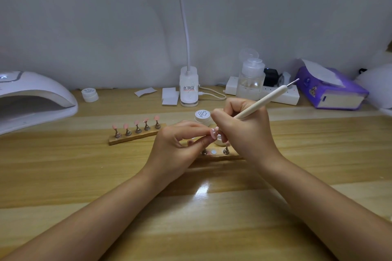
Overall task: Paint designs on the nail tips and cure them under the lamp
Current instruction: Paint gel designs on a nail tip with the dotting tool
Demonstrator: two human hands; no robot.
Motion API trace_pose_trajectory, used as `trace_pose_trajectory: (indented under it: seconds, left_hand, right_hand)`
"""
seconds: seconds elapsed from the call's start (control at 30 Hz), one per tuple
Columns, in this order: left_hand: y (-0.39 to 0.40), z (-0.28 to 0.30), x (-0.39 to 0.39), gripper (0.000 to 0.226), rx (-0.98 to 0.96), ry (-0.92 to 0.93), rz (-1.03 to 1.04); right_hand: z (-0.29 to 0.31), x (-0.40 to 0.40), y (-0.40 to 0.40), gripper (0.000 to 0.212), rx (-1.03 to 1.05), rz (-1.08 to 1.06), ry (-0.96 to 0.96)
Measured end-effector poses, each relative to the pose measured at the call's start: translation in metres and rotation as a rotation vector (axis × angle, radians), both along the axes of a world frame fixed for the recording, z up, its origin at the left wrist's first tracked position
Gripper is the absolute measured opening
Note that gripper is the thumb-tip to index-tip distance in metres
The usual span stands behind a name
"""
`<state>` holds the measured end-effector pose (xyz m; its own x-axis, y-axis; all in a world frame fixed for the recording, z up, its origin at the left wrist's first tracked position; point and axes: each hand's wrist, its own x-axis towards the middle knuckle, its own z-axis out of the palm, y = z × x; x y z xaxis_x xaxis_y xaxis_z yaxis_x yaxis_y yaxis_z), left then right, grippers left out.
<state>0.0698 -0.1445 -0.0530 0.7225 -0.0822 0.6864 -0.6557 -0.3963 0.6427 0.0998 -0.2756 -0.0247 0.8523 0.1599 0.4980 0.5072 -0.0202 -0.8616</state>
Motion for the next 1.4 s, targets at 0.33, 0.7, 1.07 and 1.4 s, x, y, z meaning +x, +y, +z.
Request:
trace_pose_trajectory:
  seconds: [0.33, 0.7, 1.07, 1.4]
  left_hand:
    - [-0.0002, 0.0003, 0.0002, 0.022, 0.003, -0.004, 0.000]
    - [0.0002, -0.0003, -0.0003, 0.022, -0.019, 0.022, 0.002]
    - [0.0014, -0.0012, 0.0005, 0.020, -0.003, 0.031, 0.013]
    - [0.0005, 0.0006, -0.0011, 0.021, -0.007, 0.036, 0.011]
  right_hand:
    - [0.0007, -0.0013, 0.0011, 0.039, 0.010, -0.006, 0.034]
    - [0.0029, -0.0013, 0.0007, 0.041, 0.037, -0.052, 0.081]
    - [0.0013, -0.0016, 0.0006, 0.048, 0.010, -0.004, 0.023]
    - [0.0011, -0.0017, 0.0004, 0.042, -0.003, -0.010, 0.005]
